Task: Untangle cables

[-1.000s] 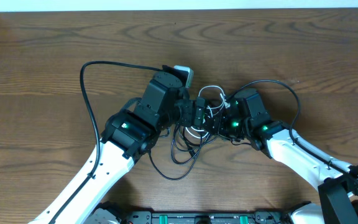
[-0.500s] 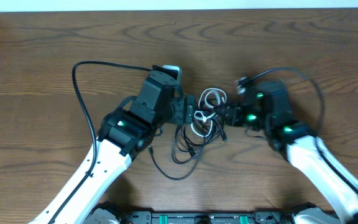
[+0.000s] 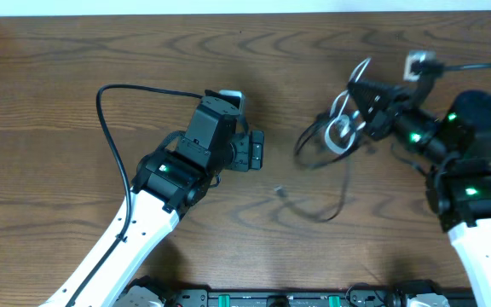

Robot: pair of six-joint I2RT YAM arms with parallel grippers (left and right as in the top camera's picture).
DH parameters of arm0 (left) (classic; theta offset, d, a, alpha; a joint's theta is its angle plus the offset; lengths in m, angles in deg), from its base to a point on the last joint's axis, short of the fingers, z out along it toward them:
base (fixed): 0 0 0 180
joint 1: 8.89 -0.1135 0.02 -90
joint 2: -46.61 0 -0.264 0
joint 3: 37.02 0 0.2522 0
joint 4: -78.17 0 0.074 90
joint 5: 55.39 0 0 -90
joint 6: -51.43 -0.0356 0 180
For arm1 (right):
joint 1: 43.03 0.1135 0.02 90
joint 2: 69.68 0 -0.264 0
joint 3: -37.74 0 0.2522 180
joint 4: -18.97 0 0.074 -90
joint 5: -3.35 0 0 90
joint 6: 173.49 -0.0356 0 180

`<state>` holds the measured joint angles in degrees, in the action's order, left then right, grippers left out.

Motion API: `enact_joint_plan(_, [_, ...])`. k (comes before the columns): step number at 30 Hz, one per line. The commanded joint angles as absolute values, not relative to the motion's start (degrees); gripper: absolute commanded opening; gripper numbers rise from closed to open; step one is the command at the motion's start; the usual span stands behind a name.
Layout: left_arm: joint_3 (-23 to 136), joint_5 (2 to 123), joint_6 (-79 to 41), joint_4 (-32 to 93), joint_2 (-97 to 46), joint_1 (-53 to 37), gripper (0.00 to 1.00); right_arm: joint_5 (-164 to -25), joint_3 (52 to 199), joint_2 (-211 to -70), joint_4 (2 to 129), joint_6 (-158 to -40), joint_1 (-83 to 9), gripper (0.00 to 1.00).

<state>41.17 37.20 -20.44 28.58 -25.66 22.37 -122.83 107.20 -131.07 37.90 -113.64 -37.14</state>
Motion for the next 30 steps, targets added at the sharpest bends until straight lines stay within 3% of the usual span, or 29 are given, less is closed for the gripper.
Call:
enact_joint_plan(1, [42.3,36.3,-20.7,28.0,-25.6,22.1,0.9,-121.6,115.5,-130.8,40.3,-107.1,-37.6,0.01])
enact_joint_plan(2, [42.2,36.3,-20.7,28.0,-25.6,22.1,0.9,-120.9,117.4,-131.3,41.8,-106.3,-37.6,0.01])
enact_joint_plan(4, [42.2,37.3,-20.3,28.1,-25.6,22.1,1.0,-120.6,119.6,-132.3,44.1,-105.2,-37.6,0.01])
enact_joint_plan(8, [42.2,42.3,-18.1,29.2,-25.6,22.2,0.99,-119.3,120.8,-134.2,49.3,-108.2,-37.5,0.01])
enact_joint_plan(9, [42.2,43.7,-18.2,29.6,-25.6,22.2,0.94,-118.7,120.8,-134.7,50.3,-109.8,-37.4,0.01])
enact_joint_plan(12, [42.2,47.9,-18.2,31.8,-25.6,22.2,0.49,-118.7,120.8,-136.2,51.4,-111.3,-37.3,0.01])
enact_joint_plan(13, [42.2,49.6,-18.1,33.0,-25.6,22.2,0.36,-118.7,120.8,-136.5,51.5,-111.5,-37.3,0.01])
enact_joint_plan(14, [42.2,51.2,-18.1,34.2,-25.6,22.2,0.29,-118.7,120.8,-136.8,51.6,-111.8,-37.3,0.01])
enact_joint_plan(18, [42.0,56.9,-18.2,40.1,-25.6,22.9,0.31,-118.5,120.8,-136.9,51.6,-112.5,-37.4,0.01])
enact_joint_plan(23, [40.8,56.9,-19.9,43.8,-26.3,26.2,0.68,-118.5,120.8,-136.9,52.3,-112.8,-37.4,0.01])
enact_joint_plan(26, [40.7,56.0,-19.9,43.8,-27.7,27.8,0.68,-118.5,120.8,-136.9,52.7,-112.8,-37.4,0.01])
enact_joint_plan(30, [40.7,56.0,-19.9,46.0,-30.6,29.5,0.58,-118.5,120.8,-136.9,53.5,-112.8,-37.4,0.01])
